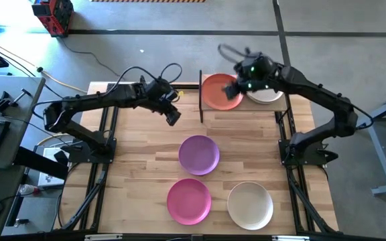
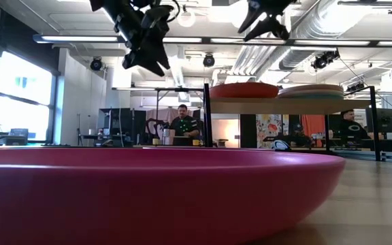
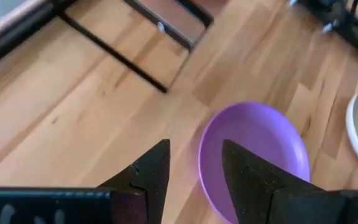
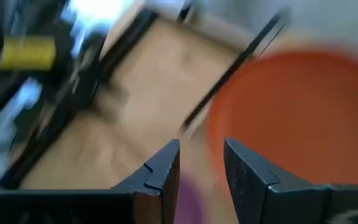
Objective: Place and stack plates onto a shelf
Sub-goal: Stack the white plate on the orange plate on the shelf on the shelf
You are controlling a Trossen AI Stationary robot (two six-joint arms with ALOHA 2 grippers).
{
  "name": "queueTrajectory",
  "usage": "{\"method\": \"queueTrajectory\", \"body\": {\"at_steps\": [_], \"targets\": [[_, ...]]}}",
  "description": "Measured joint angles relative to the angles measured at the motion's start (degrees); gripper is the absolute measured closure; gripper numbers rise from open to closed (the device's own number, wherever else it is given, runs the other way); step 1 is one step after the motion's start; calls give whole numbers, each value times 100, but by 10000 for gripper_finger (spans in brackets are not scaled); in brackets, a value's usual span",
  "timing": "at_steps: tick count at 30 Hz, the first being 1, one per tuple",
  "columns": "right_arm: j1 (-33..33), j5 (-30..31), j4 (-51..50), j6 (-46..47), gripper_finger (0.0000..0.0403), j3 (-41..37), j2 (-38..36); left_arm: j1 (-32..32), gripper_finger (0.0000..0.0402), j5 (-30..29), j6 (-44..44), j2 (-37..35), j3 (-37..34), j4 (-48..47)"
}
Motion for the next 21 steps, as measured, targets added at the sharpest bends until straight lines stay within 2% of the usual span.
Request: {"method": "queueTrajectory", "body": {"at_steps": [3,6,14,21], "targets": [[471,-348,-744,45,297,38,0,-170,268,-2,81,-8,-34,87],[1103,-396,-1395,221,297,35,2,-345,268,-1,140,-6,-60,26],[2917,-257,-1778,691,297,-106,114,-962,268,38,96,-6,-55,44],[4340,41,-1991,1375,297,-109,634,-1519,268,21,97,-6,-55,25]]}}
